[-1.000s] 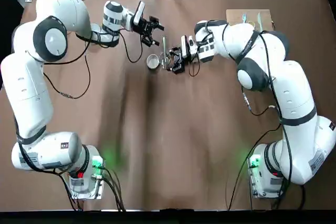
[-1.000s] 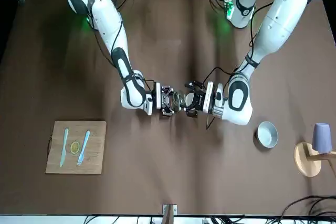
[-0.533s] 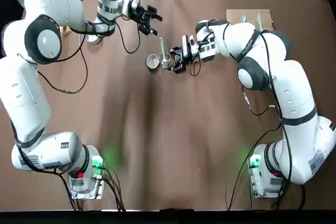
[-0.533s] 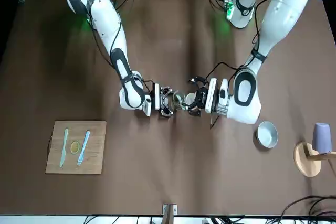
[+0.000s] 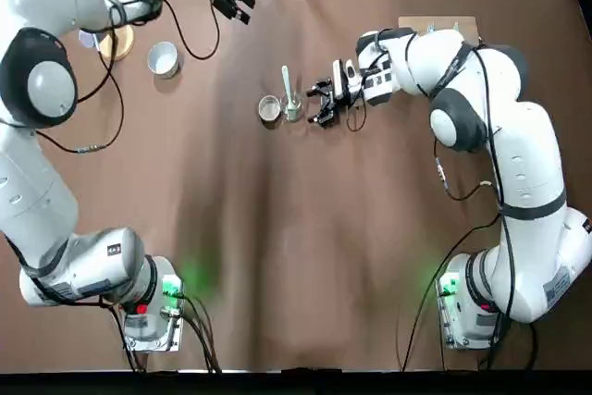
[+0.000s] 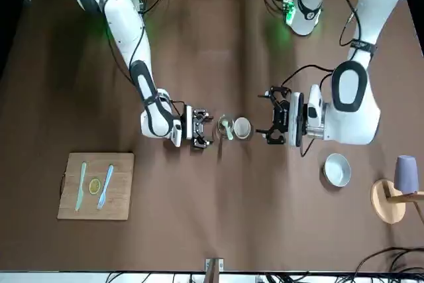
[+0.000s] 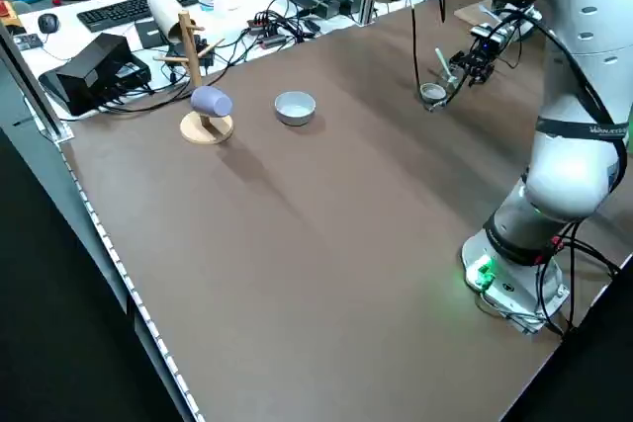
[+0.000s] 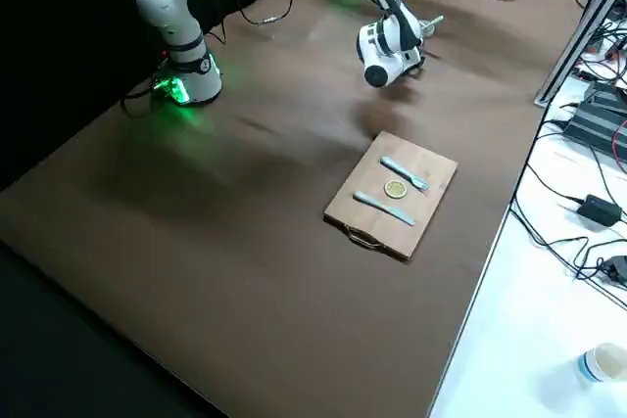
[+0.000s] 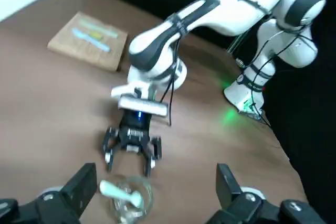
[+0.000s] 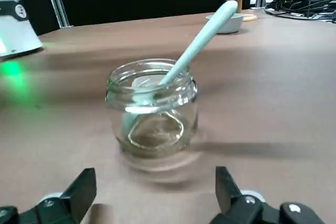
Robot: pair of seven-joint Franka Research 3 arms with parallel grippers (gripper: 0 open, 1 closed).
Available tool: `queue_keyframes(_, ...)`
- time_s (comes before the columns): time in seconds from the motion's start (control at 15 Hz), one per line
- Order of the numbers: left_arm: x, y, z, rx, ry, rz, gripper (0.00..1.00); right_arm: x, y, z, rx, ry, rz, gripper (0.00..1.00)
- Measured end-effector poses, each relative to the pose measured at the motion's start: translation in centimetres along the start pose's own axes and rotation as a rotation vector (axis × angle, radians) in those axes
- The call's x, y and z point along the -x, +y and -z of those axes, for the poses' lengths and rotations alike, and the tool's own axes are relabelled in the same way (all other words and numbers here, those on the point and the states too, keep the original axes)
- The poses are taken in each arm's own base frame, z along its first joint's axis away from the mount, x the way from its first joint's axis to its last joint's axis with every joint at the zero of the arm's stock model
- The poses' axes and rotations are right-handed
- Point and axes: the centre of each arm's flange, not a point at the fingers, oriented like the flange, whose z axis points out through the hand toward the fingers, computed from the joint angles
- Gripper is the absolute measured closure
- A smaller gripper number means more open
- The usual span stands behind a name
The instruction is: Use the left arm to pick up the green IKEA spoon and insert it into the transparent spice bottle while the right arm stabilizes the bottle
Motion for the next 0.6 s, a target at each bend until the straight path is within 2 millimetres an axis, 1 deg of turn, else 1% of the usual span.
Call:
queue_keyframes(0.13,-0.4,0.8,1.1,-0.038,-0.075,0.097,0.0,0.3,0.6,1.7,-0.002,-0.002,0.002,0.0)
queue_keyframes(0.33,-0.6,1.4,1.8,-0.097,-0.175,0.195,0.0,0.3,2.3,5.0,-0.014,-0.007,0.0,0.0)
queue_keyframes(0.47,-0.7,1.5,2.3,-0.139,-0.21,0.256,0.0,-0.2,3.3,7.3,-0.056,-0.003,-0.07,0.0)
queue_keyframes(0.6,-0.9,1.7,2.9,-0.182,-0.232,0.338,0.0,-1.5,4.5,8.9,-0.11,-0.014,-0.162,0.0)
